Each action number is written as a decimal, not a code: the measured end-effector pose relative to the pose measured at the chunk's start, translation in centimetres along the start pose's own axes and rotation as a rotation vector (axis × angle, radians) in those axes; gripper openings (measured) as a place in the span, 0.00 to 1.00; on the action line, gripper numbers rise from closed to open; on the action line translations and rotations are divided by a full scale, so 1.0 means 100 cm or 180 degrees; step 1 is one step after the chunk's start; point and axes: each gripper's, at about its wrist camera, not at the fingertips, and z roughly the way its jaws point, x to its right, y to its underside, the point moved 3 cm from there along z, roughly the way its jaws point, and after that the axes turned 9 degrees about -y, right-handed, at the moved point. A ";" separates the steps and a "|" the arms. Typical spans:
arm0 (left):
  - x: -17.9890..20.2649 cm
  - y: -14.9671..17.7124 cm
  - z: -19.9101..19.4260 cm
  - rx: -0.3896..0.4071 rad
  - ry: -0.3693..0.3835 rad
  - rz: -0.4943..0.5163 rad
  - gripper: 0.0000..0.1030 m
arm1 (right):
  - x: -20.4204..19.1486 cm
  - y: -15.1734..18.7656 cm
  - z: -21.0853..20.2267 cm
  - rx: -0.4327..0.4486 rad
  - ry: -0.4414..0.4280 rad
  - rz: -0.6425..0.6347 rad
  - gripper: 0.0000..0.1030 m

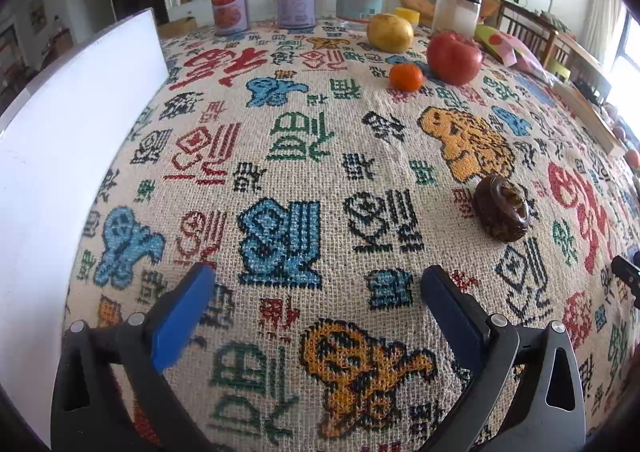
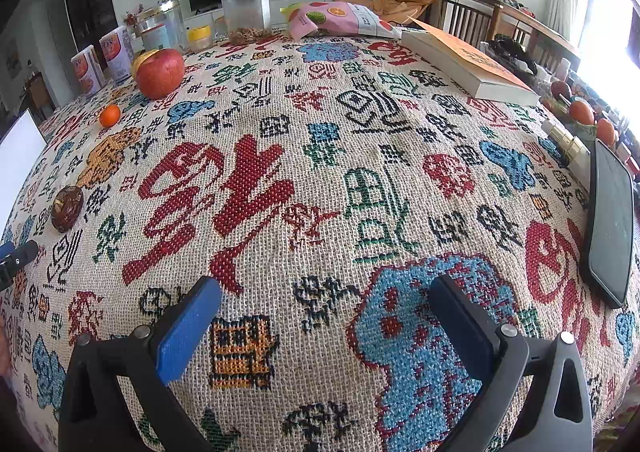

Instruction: Organize fruits

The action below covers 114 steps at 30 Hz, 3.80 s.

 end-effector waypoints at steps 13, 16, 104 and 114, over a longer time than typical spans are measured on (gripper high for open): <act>0.000 0.000 0.000 0.0000 0.0001 -0.0001 1.00 | 0.000 0.000 0.000 0.0000 -0.0002 0.0001 1.00; 0.000 0.000 0.000 0.0000 0.0001 -0.0001 1.00 | 0.000 0.000 0.000 0.0000 -0.0001 0.0000 1.00; -0.001 0.000 0.000 0.0001 0.0010 -0.0008 1.00 | 0.000 0.001 -0.001 -0.0002 -0.0007 0.0005 1.00; 0.030 0.001 -0.034 0.0092 0.0849 0.0067 0.98 | 0.000 0.001 -0.001 -0.0002 -0.0004 0.0004 1.00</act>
